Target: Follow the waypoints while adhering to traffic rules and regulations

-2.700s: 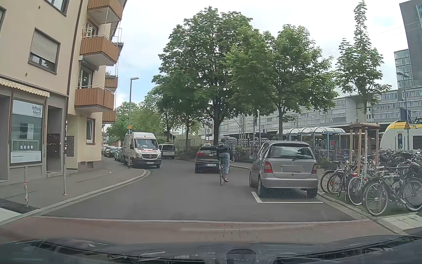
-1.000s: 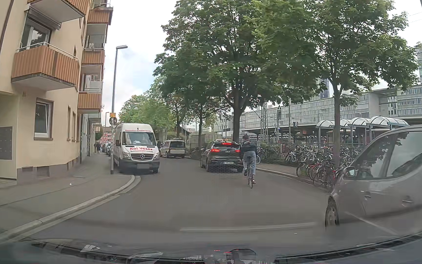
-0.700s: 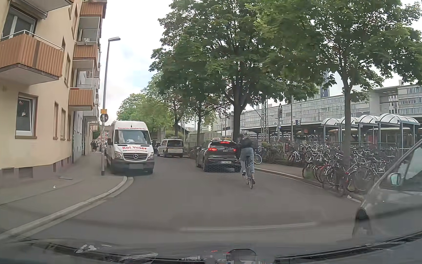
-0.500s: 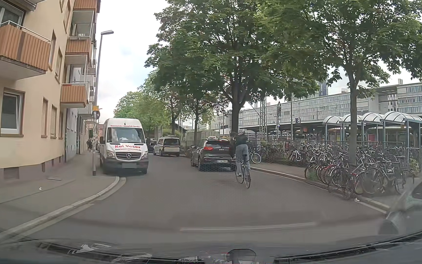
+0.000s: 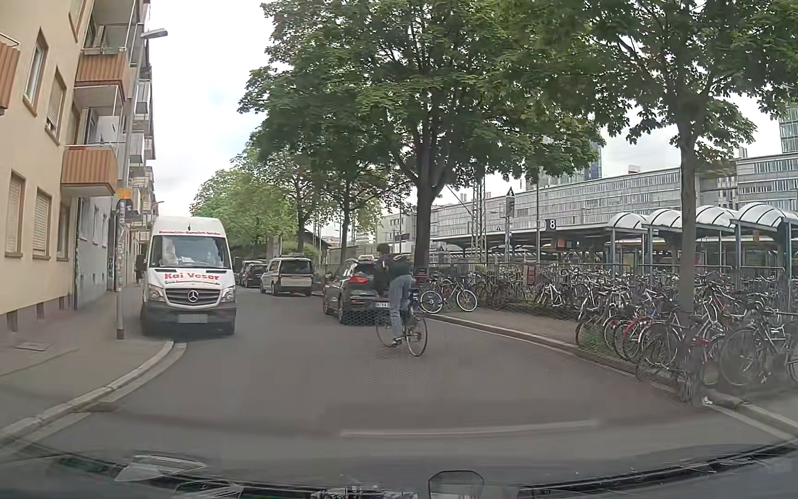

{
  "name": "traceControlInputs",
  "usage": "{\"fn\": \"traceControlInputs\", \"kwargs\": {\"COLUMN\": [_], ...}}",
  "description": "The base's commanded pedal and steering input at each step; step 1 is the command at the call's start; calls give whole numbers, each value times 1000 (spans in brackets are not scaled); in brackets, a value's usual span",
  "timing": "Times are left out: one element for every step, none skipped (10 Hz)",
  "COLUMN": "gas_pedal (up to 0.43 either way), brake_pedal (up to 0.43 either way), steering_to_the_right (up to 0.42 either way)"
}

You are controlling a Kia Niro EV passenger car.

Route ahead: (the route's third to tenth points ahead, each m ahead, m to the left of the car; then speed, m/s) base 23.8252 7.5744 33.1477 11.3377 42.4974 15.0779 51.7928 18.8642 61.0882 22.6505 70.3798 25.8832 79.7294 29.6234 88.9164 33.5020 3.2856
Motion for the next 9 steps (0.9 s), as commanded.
{"fn": "traceControlInputs", "kwargs": {"gas_pedal": [0, 0, 0, 0, 0, 0, 0, 0, 0], "brake_pedal": [43, 30, 18, 18, 24, 24, 18, 18, 18], "steering_to_the_right": [191, 201, 207, 207, 207, 205, 198, 188, 174]}}
